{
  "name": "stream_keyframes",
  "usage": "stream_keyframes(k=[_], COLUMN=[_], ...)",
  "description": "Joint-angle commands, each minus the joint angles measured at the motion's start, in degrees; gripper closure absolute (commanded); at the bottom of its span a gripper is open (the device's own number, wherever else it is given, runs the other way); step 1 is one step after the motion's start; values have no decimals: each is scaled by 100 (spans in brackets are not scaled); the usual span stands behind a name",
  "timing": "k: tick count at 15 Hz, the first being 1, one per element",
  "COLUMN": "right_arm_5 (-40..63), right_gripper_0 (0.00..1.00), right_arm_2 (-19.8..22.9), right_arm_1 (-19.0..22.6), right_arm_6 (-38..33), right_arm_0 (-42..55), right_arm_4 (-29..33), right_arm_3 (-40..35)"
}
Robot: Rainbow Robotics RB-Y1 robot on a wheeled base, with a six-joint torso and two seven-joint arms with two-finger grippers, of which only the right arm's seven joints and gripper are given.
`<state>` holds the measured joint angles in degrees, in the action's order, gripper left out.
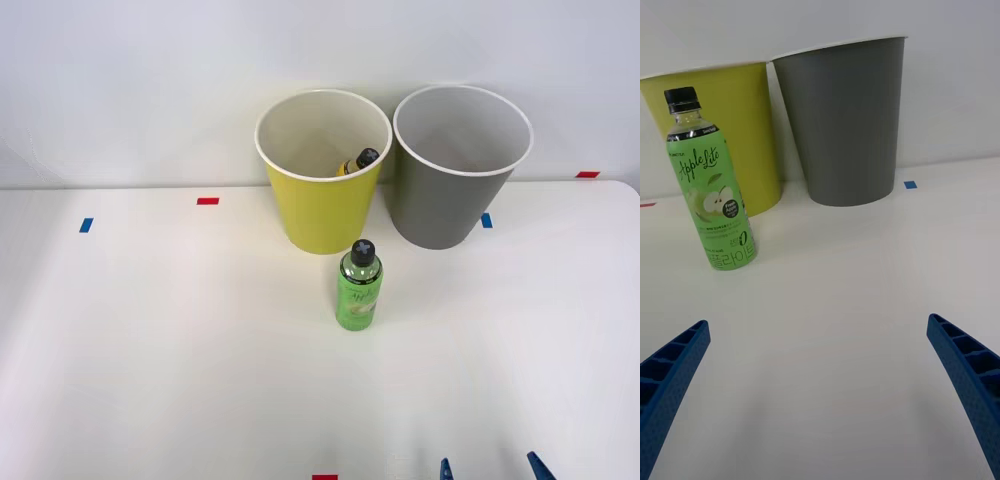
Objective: Put cans in the gray bin, plastic bottles in the light green bin
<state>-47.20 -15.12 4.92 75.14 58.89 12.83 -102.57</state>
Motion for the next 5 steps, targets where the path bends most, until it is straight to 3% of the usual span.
stream_keyframes(k=[1, 5], right_arm_5=[0, 0], right_gripper_0=[0, 0], right_arm_2=[0, 0], right_arm_1=[0, 0], right_arm_6=[0, 0], right_arm_0=[0, 0], right_arm_4=[0, 0], right_arm_3=[0, 0])
